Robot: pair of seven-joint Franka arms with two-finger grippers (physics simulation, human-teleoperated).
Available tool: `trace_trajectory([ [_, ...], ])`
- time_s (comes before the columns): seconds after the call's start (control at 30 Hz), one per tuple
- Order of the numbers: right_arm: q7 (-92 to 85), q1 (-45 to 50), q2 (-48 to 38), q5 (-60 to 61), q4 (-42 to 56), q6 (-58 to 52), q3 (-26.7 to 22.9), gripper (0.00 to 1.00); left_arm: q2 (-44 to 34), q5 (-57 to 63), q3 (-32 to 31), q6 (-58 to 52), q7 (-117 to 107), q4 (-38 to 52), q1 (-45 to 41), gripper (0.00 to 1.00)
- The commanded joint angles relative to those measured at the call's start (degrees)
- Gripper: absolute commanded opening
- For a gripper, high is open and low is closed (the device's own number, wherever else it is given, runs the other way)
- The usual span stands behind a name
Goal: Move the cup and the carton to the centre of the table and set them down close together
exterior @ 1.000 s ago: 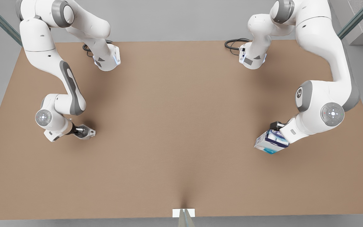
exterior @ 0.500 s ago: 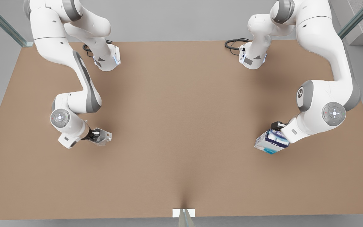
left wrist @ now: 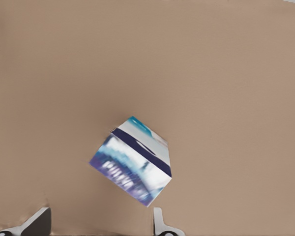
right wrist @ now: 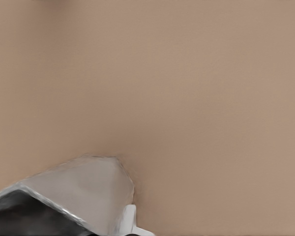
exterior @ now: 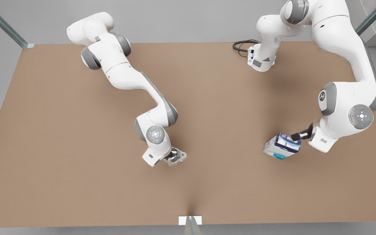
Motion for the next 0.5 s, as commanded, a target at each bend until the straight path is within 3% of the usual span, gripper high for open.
trace_trajectory([
  [0.0,0.98,0.32,0.14,0.69,0.03,1.06,0.0,0.21,-0.41,0.02,0.02,1.39,-4.32,-1.79,0.42,1.0],
  [0.17,1.24,2.96,2.68,4.3,-0.24,4.93,0.0,0.21,-3.13,-10.44,0.1,8.86,-20.51,-7.86,2.01,1.0],
  [0.37,2.74,3.75,5.14,5.09,-0.59,8.19,0.08,0.21,-2.69,-11.06,0.02,10.7,-24.9,-9.44,2.8,1.0],
  [0.4,2.91,3.75,5.15,5.35,-0.59,8.19,0.08,0.28,-2.61,-11.06,0.02,11.94,-27.01,-10.85,2.71,1.0],
  [0.43,3.09,3.75,5.15,5.35,-0.59,8.19,0.08,0.5,-2.61,-11.14,0.02,12.55,-27.97,-11.63,2.71,1.0],
  [0.47,3.18,3.75,5.15,5.35,-0.59,8.19,0.08,1.0,-2.52,-11.41,0.02,13.34,-29.56,-12.17,2.71,1.0],
])
